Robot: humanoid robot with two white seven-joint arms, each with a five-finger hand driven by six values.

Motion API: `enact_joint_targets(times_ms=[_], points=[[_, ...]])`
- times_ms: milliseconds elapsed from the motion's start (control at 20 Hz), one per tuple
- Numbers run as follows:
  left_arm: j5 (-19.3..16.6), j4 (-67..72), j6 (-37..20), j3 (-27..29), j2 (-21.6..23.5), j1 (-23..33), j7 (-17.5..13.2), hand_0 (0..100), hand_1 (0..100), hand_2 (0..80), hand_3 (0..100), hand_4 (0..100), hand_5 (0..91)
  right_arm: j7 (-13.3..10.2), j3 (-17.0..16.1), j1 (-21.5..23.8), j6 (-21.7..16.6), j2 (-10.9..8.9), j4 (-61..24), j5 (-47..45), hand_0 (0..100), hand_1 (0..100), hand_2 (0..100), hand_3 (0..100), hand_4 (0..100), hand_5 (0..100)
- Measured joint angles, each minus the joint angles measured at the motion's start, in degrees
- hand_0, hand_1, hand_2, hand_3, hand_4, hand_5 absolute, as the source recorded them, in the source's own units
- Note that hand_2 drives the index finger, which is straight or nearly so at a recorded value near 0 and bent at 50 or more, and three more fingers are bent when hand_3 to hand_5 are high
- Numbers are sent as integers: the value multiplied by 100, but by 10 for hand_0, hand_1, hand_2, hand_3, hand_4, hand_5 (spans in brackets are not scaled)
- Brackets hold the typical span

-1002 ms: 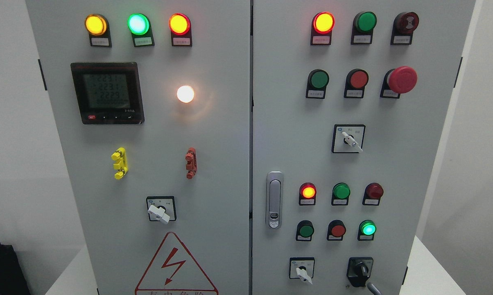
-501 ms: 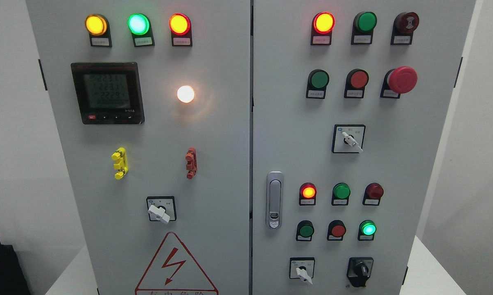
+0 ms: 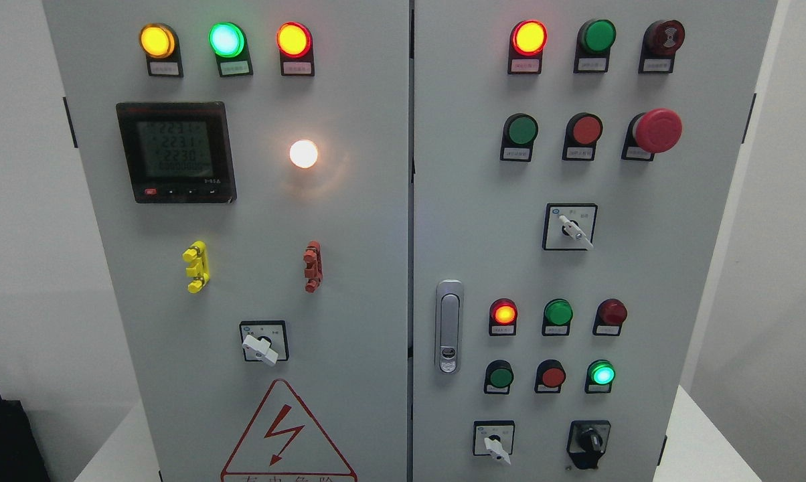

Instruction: Trip black knob to open circuit

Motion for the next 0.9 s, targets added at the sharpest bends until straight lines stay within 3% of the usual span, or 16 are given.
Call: enact_joint_targets(times_ms=[551,902], points=[[0,0,0,0,0,0,0,120,389,0,0,0,0,17,-1,499,-253,-12,-326,-1,0,13,0,9,0,0],[0,0,0,0,0,0,0,120,389,0,0,0,0,183,-1,576,-263,-16,-410,-1,0,8,0,0,0,0]])
